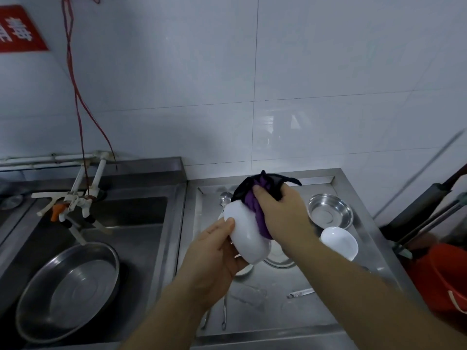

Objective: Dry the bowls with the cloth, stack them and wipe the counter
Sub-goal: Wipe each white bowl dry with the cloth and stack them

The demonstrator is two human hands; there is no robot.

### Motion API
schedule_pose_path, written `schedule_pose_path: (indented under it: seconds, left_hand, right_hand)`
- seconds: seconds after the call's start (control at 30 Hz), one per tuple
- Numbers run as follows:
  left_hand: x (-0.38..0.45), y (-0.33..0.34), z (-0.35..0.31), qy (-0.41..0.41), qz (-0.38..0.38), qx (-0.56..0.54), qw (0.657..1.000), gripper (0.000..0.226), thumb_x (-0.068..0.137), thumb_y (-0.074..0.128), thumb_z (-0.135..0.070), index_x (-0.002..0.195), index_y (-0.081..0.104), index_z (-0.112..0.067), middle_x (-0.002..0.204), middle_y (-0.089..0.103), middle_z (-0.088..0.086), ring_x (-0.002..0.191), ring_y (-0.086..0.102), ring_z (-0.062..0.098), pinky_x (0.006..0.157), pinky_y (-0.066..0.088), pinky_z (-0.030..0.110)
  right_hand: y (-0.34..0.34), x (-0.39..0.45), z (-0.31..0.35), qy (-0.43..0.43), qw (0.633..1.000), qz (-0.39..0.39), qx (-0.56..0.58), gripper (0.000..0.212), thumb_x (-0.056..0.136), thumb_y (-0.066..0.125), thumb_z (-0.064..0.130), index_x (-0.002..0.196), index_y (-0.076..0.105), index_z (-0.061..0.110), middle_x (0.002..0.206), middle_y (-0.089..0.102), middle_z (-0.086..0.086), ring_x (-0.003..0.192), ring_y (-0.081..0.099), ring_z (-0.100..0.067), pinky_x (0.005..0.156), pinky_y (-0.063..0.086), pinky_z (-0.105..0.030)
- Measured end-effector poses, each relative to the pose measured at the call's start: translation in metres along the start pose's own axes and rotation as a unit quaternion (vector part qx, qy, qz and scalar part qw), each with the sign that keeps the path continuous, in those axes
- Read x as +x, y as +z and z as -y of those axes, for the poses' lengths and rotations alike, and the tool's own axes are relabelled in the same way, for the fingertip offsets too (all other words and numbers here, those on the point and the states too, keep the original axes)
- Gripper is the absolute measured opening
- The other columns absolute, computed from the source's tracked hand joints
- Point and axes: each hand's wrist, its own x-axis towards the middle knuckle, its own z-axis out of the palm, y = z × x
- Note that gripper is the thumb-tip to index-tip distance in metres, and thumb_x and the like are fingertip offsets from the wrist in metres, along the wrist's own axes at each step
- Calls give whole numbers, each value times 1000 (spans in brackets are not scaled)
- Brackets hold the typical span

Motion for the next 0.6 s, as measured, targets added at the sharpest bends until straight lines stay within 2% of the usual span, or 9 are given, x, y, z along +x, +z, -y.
schedule_pose_path:
  seconds: [0.07, 0.13, 0.2, 0.23, 0.33, 0.4, 0.47, 0.53, 0.6]
  left_hand:
    - [1, -1, 7, 19, -26, 12, 999, 49, 86, 65, -31, 129, 68, -9, 125, 75, 20, 116, 72, 40, 92, 63, 55]
    - [2, -1, 16, 42, -55, 49, 996, 43, 88, 64, -31, 126, 71, -12, 120, 78, 15, 112, 74, 35, 91, 64, 49]
    - [2, -1, 23, 72, -70, 143, 985, 26, 100, 59, -30, 119, 76, -26, 115, 80, 6, 110, 75, 29, 92, 64, 43]
    - [2, -3, 25, 94, -62, 217, 970, 26, 106, 53, -32, 115, 77, -35, 113, 80, 0, 108, 75, 24, 92, 63, 40]
    - [1, -9, 28, 155, -22, 415, 896, 27, 111, 45, -40, 112, 71, -44, 106, 75, -12, 98, 72, 9, 83, 61, 30]
    - [2, -12, 25, 177, -3, 508, 843, 23, 111, 43, -43, 110, 66, -41, 98, 72, -12, 90, 67, 6, 75, 58, 23]
    - [4, -13, 20, 175, 26, 590, 788, 23, 111, 40, -44, 117, 62, -40, 98, 69, -13, 89, 64, 5, 72, 52, 17]
    - [6, -12, 15, 179, 59, 661, 727, 33, 112, 38, -43, 142, 52, -38, 118, 67, -15, 101, 62, 1, 89, 54, 22]
    - [7, -10, 15, 186, 76, 720, 665, 48, 112, 37, -41, 160, 32, -35, 143, 58, -11, 123, 55, 3, 112, 48, 31]
  right_hand:
    - [6, -2, -5, 60, 997, -26, 31, 25, 94, 67, 48, 88, 71, 24, 83, 74, 4, 87, 71, -22, 79, 59, -42]
    - [8, -2, -10, 119, 991, -17, 51, 28, 96, 65, 48, 91, 70, 20, 90, 74, -3, 87, 71, -24, 81, 60, -45]
    - [5, -1, -13, 173, 983, 22, 49, 27, 99, 62, 43, 93, 70, 18, 95, 74, -9, 79, 70, -25, 70, 58, -41]
    - [2, -1, -13, 201, 977, 46, 46, 26, 100, 61, 40, 94, 70, 17, 97, 74, -14, 72, 68, -28, 65, 57, -40]
    - [-8, 4, -15, 266, 958, 99, 42, 27, 101, 59, 32, 103, 67, 6, 95, 72, -25, 70, 67, -35, 65, 56, -44]
    - [-14, 3, -15, 291, 948, 114, 60, 29, 100, 63, 30, 107, 67, 2, 88, 74, -24, 67, 68, -35, 59, 56, -41]
    - [-18, 1, -19, 292, 946, 108, 85, 29, 99, 67, 30, 106, 68, 2, 81, 77, -20, 65, 72, -35, 62, 60, -46]
    - [-23, 1, -25, 280, 948, 84, 127, 27, 97, 71, 31, 104, 69, 5, 75, 79, -13, 62, 75, -28, 63, 63, -43]
    - [-29, 2, -30, 274, 941, 79, 182, 32, 94, 76, 34, 108, 71, 6, 82, 81, -10, 68, 78, -23, 67, 64, -39]
